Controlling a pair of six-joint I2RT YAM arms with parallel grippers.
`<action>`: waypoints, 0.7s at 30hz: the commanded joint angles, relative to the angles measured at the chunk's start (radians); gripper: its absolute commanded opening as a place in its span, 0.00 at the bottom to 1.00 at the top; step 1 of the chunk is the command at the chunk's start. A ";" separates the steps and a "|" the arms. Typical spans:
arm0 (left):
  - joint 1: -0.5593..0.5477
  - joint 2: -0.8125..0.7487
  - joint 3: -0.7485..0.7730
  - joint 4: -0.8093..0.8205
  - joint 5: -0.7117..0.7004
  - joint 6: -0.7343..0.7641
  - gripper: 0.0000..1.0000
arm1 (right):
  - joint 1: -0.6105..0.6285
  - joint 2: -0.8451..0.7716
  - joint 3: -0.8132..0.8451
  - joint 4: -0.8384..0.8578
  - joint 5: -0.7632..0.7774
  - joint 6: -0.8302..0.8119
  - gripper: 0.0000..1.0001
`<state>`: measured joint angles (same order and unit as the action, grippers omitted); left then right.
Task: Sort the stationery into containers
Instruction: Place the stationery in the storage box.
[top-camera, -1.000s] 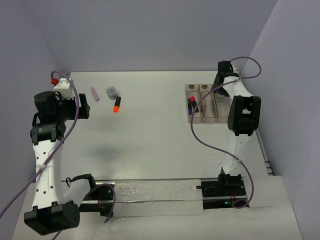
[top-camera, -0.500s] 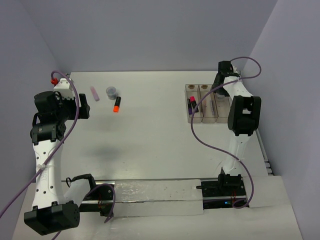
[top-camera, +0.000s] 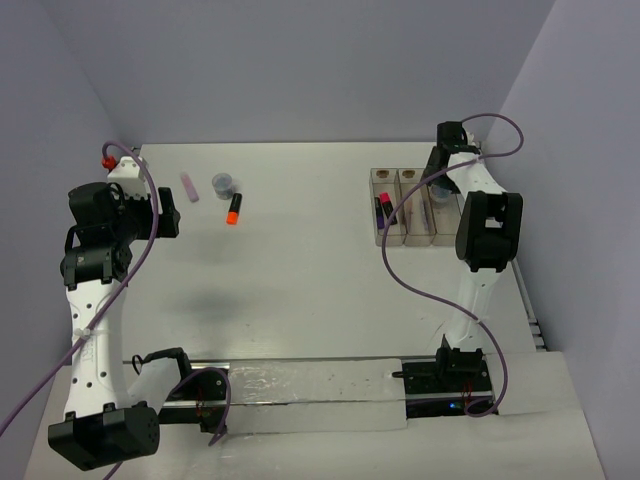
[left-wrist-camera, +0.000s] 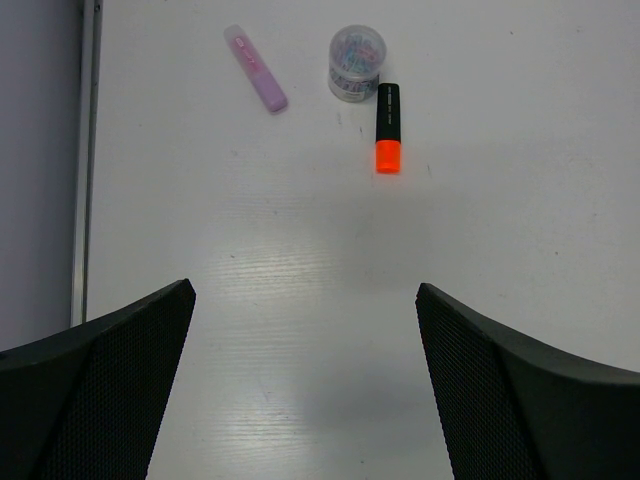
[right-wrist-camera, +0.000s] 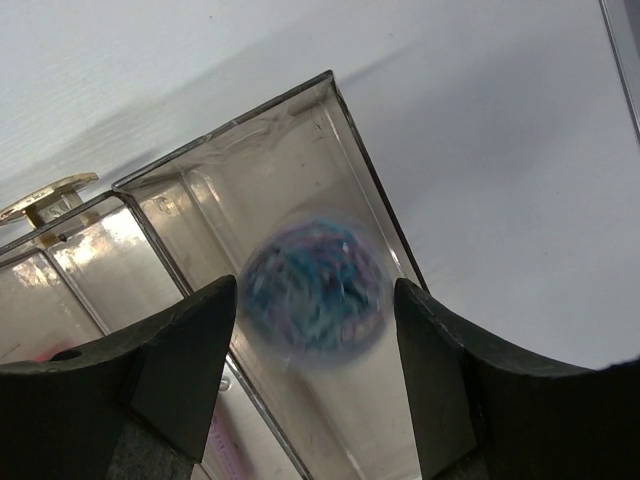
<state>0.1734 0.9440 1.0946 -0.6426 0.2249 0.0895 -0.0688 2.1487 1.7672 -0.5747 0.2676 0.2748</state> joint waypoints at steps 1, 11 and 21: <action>0.009 0.001 0.016 0.031 0.022 0.004 0.99 | -0.020 -0.047 0.046 0.001 -0.014 0.032 0.73; 0.009 0.013 0.023 0.032 0.034 0.007 0.99 | -0.023 -0.106 0.042 0.003 -0.062 0.035 0.72; 0.008 0.212 0.147 0.020 0.119 0.058 0.94 | 0.000 -0.289 0.012 0.041 -0.147 0.036 0.72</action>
<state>0.1734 1.0540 1.1321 -0.6441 0.2858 0.1204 -0.0825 1.9932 1.7672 -0.5764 0.1634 0.3055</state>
